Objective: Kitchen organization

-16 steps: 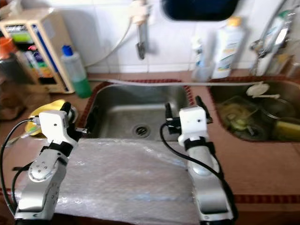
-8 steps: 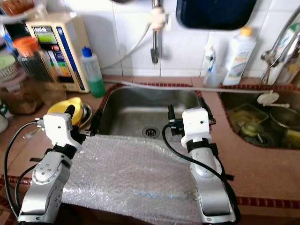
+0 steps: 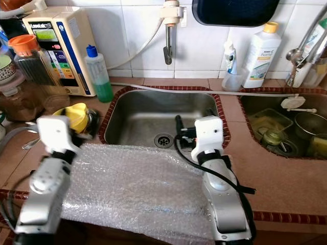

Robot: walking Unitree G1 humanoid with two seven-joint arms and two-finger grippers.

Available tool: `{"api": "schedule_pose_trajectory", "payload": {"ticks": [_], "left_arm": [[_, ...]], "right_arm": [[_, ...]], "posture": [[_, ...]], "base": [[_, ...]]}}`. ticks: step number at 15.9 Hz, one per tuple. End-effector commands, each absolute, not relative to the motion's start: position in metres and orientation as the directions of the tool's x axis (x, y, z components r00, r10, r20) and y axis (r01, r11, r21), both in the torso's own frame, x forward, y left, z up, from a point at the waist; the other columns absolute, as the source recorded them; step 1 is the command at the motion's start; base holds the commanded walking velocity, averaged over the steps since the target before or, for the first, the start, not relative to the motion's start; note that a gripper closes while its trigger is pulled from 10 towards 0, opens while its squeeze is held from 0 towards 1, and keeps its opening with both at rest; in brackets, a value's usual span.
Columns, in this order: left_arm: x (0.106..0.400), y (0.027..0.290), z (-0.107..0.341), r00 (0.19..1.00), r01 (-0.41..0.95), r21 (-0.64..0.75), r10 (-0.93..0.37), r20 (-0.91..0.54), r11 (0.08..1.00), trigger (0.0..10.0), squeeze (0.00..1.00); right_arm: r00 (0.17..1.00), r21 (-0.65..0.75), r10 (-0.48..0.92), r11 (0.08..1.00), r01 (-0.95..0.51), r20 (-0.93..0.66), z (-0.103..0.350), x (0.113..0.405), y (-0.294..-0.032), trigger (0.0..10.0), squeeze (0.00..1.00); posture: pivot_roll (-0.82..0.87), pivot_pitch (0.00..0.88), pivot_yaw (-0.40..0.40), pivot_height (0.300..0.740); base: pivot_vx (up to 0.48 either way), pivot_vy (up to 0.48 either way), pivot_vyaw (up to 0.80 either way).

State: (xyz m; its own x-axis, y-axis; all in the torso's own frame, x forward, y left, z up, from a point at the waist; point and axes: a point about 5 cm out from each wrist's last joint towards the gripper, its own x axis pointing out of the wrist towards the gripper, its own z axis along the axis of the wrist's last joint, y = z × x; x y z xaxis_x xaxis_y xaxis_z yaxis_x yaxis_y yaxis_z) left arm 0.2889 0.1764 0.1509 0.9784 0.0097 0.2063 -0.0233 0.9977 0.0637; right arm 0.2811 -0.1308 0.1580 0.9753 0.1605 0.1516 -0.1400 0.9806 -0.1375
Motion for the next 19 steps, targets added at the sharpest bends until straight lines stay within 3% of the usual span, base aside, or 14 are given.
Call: {"api": "schedule_pose_trajectory", "payload": {"ticks": [1,3,9,19], "left_arm": [[0.291,0.187,0.151,0.976,-0.096,0.077,0.078,0.205,0.992,10.0,0.0],[0.29,0.202,0.15,0.965,-0.201,0.085,0.182,0.189,0.976,10.0,0.0],[0.287,0.217,0.136,0.961,-0.259,0.119,0.242,0.136,0.959,10.0,0.0],[0.281,0.215,0.117,0.974,-0.224,0.09,0.221,0.05,0.97,10.0,0.0]], "right_arm": [[0.967,-0.15,0.173,0.978,-0.146,0.185,0.168,0.281,-0.125,10.0,0.0],[0.948,-0.118,0.257,0.964,-0.238,0.186,0.17,0.28,-0.116,10.0,0.0],[0.879,-0.114,0.47,0.88,-0.461,0.078,0.158,0.267,-0.099,10.0,0.0],[0.842,-0.085,0.538,0.841,-0.534,0.037,0.154,0.261,-0.094,10.0,0.0]], "posture": [[-0.01,0.01,0.056,0.74],[-0.02,0.013,0.055,0.74],[-0.02,0.016,0.052,0.74],[-0.01,0.016,0.045,0.74]], "base": [[0.0,0.0,0.0],[0.0,0.0,0.0],[0.0,0.0,0.0],[0.0,0.0,0.0]]}}
